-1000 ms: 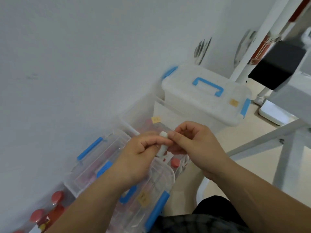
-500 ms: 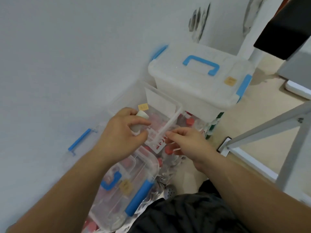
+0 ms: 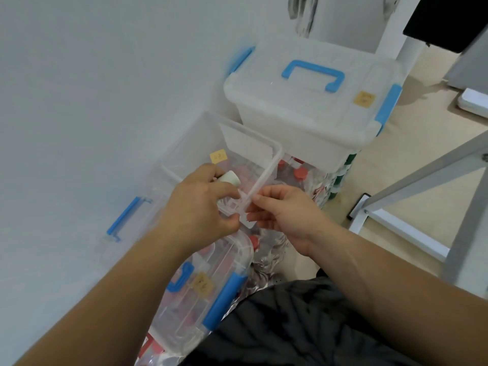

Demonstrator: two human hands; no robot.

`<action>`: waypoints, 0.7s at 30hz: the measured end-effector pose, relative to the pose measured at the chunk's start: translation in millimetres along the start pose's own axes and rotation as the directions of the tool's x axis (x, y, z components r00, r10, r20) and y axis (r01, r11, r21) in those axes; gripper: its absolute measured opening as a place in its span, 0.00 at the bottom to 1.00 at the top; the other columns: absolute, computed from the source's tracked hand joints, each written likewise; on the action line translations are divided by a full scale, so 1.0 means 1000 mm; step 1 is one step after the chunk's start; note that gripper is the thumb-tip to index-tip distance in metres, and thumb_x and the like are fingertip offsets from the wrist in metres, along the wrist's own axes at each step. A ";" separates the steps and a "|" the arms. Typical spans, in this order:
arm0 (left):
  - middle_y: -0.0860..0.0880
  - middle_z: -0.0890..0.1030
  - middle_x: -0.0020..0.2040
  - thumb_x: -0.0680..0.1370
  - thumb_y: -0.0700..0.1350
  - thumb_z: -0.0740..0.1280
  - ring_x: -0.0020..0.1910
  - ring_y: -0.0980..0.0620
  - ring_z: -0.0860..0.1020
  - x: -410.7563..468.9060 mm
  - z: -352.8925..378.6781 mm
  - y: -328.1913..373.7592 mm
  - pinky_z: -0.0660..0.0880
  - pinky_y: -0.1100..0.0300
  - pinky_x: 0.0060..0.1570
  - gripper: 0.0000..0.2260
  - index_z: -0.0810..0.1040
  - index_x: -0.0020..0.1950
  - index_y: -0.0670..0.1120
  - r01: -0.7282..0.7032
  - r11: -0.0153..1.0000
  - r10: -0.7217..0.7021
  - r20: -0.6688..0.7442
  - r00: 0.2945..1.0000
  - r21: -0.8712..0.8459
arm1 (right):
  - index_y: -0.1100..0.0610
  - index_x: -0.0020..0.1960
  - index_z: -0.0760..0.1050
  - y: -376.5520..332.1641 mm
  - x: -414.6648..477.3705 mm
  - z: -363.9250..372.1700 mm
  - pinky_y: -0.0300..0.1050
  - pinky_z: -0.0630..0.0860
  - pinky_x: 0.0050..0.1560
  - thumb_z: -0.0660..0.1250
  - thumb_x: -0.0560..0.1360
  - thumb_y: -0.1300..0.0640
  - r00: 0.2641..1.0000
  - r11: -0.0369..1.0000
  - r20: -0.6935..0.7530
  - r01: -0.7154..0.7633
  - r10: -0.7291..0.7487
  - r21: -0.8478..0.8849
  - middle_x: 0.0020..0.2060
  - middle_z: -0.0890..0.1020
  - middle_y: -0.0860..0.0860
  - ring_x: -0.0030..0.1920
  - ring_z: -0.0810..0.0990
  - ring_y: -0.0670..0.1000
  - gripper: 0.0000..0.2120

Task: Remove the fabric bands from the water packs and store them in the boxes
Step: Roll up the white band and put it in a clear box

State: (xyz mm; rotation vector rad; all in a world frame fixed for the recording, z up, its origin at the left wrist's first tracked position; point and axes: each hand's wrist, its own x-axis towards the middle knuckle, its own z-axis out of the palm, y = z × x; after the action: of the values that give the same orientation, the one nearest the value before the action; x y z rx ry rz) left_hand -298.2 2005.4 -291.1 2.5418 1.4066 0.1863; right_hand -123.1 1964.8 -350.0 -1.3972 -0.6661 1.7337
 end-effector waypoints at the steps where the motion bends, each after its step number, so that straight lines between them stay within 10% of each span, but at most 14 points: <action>1: 0.49 0.78 0.53 0.62 0.48 0.80 0.47 0.49 0.78 0.000 0.001 0.000 0.75 0.60 0.42 0.15 0.86 0.47 0.50 -0.020 1.000 0.020 -0.005 1.000 0.019 | 0.58 0.47 0.83 0.000 -0.001 0.001 0.45 0.80 0.45 0.67 0.81 0.58 1.000 1.000 -0.001 0.001 -0.001 0.010 0.43 0.88 0.54 0.43 0.86 0.51 0.07; 21: 0.40 0.82 0.50 0.69 0.41 0.73 0.40 0.39 0.81 -0.007 0.005 -0.004 0.80 0.50 0.34 0.04 0.85 0.42 0.43 -0.237 0.962 0.264 -0.253 0.931 0.132 | 0.58 0.41 0.81 -0.005 -0.008 0.012 0.41 0.80 0.38 0.65 0.82 0.60 0.996 0.999 -0.075 0.050 -0.051 -0.007 0.40 0.87 0.57 0.38 0.85 0.50 0.12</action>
State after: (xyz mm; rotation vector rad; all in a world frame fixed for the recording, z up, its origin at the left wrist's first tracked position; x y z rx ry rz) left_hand -304.6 2000.9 -296.8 2.8634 1.1934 0.5372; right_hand -132.7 1961.6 -338.2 -1.4298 -0.6600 1.6334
